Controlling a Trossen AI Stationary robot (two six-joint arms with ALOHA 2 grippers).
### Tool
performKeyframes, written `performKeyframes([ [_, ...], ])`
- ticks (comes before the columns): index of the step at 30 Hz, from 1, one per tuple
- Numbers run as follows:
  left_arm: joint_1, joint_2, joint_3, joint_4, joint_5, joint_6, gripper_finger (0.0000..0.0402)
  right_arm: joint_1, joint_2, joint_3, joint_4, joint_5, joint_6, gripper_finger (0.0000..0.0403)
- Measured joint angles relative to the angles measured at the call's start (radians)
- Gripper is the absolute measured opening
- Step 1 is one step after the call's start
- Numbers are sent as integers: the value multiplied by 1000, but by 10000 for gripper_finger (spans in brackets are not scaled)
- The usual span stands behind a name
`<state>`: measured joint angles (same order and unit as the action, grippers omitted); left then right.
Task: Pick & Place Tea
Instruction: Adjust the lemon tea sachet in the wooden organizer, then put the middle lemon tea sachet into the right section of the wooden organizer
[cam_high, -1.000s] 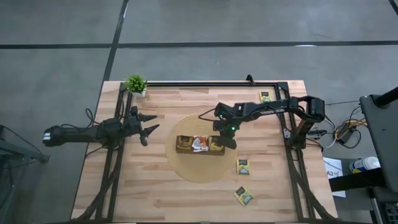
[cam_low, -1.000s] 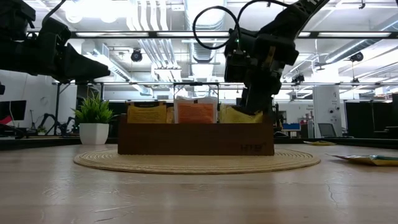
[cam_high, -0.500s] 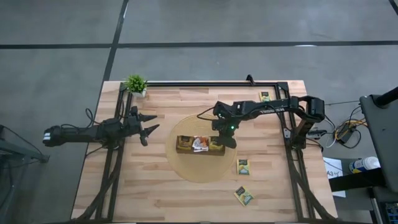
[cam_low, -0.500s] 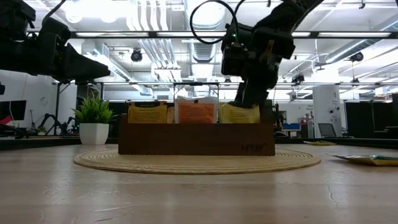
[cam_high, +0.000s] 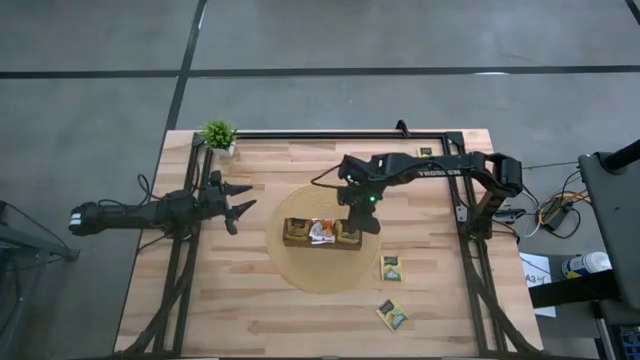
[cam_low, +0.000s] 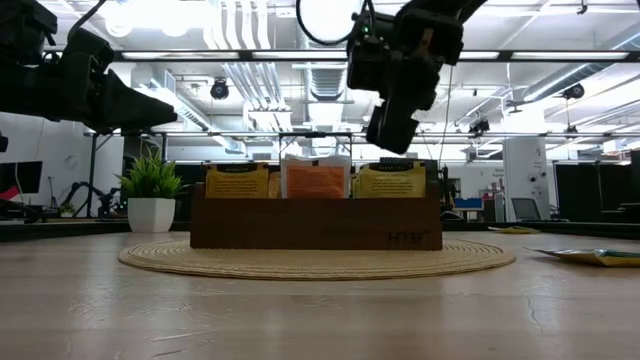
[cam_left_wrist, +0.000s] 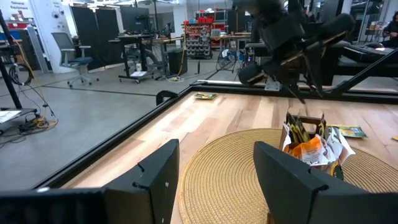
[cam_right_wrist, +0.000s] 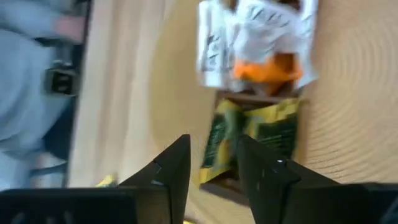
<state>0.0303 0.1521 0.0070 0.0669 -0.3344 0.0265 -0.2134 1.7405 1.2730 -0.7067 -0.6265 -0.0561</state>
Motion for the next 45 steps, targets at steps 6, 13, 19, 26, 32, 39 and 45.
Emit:
performKeyframes([
  [6,0,0,0,0,0,0,202,-1,0,7,1,230,1,120],
  [13,-1,0,0,0,0,0,202,2,0,-50,-1,226,7,108],
  [19,-1,0,0,0,0,0,202,11,0,-103,-2,139,14,99],
  [26,0,0,0,0,0,0,202,10,0,-108,-44,128,21,88],
  [32,0,0,0,0,0,0,202,8,-13,-96,-47,129,19,86],
  [39,0,0,0,0,0,0,202,4,-63,-82,-49,133,20,86],
  [45,0,0,0,0,0,0,202,3,-132,-92,-98,208,28,86],
])
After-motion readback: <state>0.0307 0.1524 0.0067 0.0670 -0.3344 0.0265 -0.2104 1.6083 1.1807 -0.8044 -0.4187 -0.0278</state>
